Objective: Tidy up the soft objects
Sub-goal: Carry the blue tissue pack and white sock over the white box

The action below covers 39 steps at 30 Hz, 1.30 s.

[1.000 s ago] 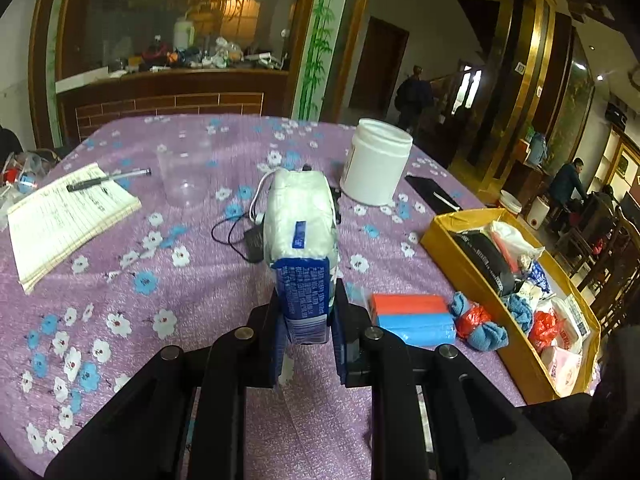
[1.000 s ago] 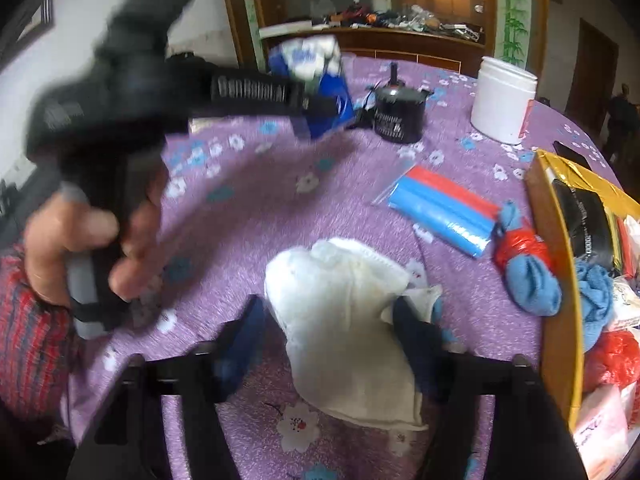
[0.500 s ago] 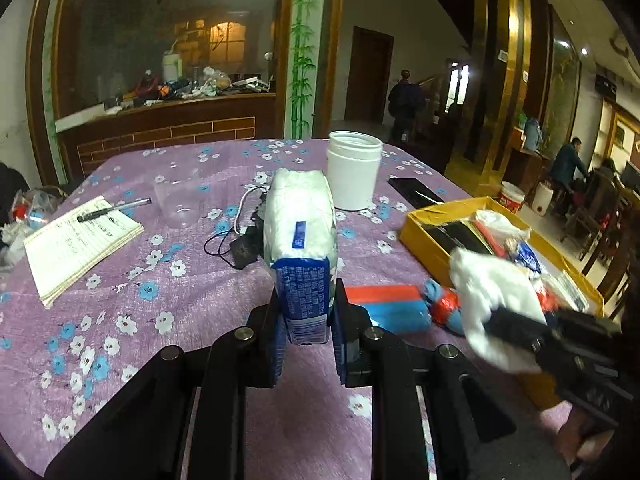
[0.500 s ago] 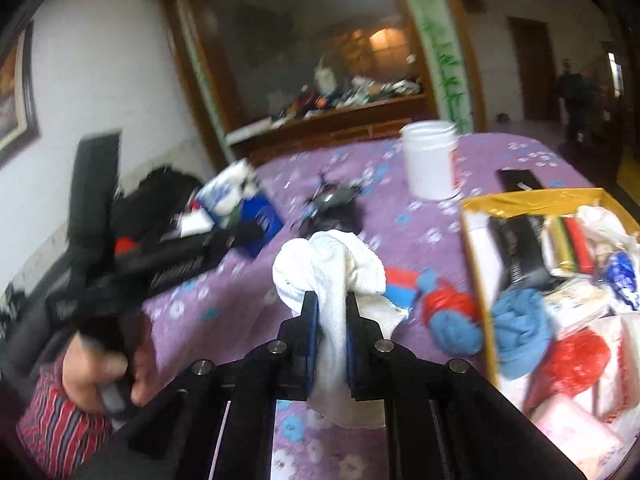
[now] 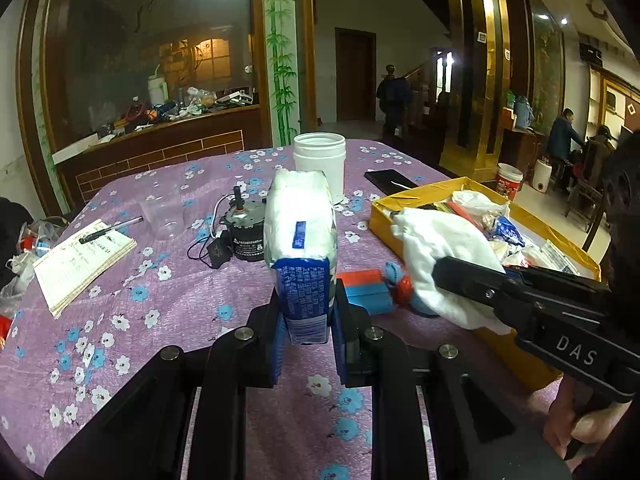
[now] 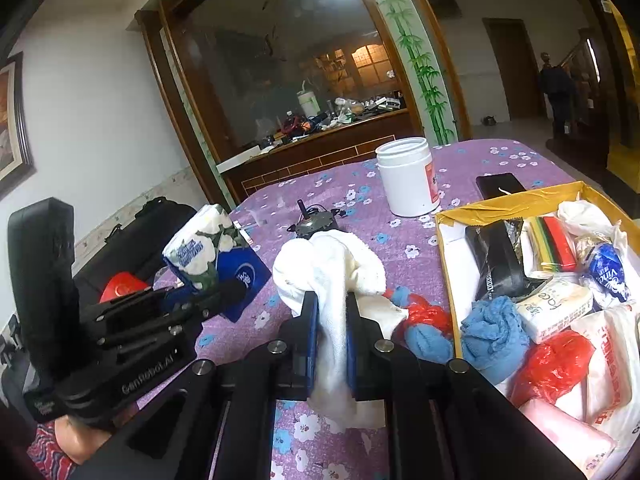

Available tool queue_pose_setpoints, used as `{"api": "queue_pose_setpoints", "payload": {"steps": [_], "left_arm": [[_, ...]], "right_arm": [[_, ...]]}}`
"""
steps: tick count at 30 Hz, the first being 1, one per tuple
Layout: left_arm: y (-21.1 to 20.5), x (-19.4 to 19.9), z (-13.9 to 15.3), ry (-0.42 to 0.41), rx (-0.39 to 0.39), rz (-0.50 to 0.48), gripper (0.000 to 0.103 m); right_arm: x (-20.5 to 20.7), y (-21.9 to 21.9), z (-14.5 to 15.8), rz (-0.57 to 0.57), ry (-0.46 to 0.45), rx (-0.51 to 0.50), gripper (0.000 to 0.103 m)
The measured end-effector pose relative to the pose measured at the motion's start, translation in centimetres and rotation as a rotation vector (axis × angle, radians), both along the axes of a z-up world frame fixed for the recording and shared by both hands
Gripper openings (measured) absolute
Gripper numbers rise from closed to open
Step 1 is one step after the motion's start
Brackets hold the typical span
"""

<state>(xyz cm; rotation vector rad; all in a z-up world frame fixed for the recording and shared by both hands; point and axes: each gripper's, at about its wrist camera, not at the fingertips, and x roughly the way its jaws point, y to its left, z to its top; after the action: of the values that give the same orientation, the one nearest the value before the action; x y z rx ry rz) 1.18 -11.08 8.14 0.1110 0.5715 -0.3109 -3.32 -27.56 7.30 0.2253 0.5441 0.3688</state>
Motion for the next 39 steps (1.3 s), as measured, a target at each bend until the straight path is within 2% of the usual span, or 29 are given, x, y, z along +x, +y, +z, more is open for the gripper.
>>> {"api": "queue_pose_setpoints", "payload": {"steps": [9, 16, 27, 31, 34, 36, 39], "left_arm": [[-2.4, -0.6, 0.7, 0.016, -0.013, -0.055, 0.017], [-6.0, -0.9, 1.4, 0.040, -0.033, -0.133, 0.017], [-14.3, -0.4, 1.1, 0.134, -0.069, -0.289, 0.017], [-17.0, 0.3, 0.4, 0.192, -0.110, -0.343, 0.017], [-18.4, 1.0, -0.6, 0.247, -0.126, -0.370, 0.017], [-19.1, 1.5, -1.5, 0.298, -0.136, -0.376, 0.017], [-19.7, 1.8, -2.1, 0.329, -0.139, -0.379, 0.017]], "right_arm": [[-0.8, -0.7, 0.4, -0.008, -0.003, 0.041, 0.012], [-1.7, -3.5, 1.6, -0.054, -0.016, 0.089, 0.012], [-2.9, -12.6, 3.1, -0.219, -0.021, 0.137, 0.012], [-2.5, -15.7, 3.1, -0.291, 0.010, 0.118, 0.013], [-1.5, -17.2, 2.7, -0.339, 0.060, 0.064, 0.013], [-0.8, -17.7, 2.3, -0.360, 0.108, 0.020, 0.013], [0.3, -18.5, 1.2, -0.379, 0.192, -0.027, 0.013]]}}
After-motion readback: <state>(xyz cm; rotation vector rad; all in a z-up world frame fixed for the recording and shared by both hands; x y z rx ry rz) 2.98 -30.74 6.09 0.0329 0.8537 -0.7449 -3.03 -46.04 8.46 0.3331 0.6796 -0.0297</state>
